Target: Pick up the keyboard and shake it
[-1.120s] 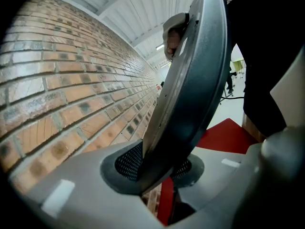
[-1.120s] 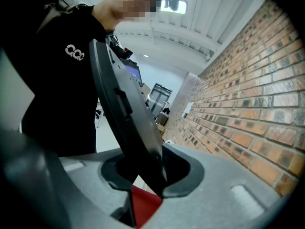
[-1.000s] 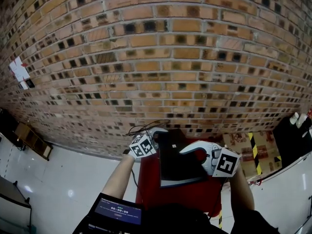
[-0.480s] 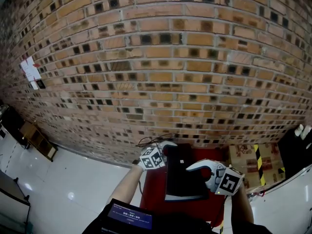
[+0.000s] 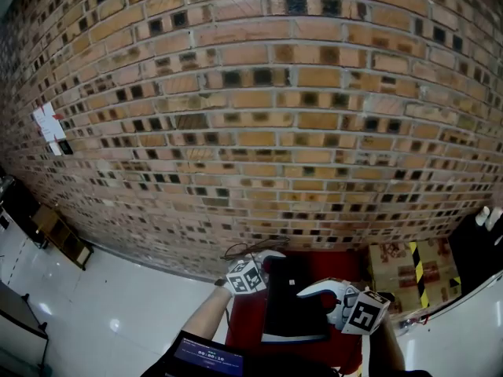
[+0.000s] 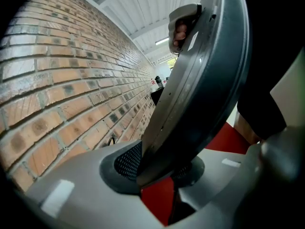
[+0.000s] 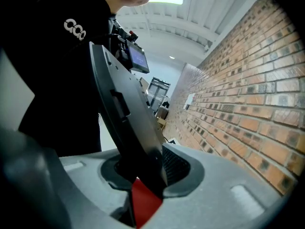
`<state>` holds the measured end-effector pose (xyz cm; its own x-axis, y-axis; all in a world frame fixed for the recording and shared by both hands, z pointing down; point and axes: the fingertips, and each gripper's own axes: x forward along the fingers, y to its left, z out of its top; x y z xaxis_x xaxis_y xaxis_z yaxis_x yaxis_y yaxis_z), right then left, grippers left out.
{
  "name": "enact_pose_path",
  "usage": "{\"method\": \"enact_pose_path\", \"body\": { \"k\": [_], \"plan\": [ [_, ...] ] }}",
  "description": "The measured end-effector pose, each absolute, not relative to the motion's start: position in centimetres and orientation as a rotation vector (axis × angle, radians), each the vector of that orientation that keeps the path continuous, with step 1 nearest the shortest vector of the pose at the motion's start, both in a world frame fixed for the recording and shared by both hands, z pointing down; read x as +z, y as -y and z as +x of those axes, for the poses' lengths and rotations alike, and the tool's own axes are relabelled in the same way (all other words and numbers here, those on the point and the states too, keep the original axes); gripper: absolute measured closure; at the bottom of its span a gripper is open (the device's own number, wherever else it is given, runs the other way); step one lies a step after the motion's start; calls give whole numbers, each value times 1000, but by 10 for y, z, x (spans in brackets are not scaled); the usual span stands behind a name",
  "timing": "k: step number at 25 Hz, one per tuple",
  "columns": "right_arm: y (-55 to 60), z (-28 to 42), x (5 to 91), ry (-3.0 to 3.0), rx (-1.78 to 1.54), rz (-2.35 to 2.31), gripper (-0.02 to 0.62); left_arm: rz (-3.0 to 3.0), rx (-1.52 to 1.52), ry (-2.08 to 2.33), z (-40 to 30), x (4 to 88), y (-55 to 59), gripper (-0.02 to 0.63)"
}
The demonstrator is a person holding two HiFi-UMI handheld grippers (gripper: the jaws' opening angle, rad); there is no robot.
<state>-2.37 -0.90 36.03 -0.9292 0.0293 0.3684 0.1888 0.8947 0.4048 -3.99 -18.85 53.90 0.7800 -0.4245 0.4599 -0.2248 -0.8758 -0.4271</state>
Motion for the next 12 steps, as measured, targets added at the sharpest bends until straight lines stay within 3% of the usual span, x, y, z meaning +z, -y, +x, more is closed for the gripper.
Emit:
{"method": "enact_pose_path", "body": {
  "k": [12],
  "plan": [
    [16, -21, 369, 2698, -594, -177, 499, -2663, -810, -484, -35, 555, 191, 466]
  ]
}}
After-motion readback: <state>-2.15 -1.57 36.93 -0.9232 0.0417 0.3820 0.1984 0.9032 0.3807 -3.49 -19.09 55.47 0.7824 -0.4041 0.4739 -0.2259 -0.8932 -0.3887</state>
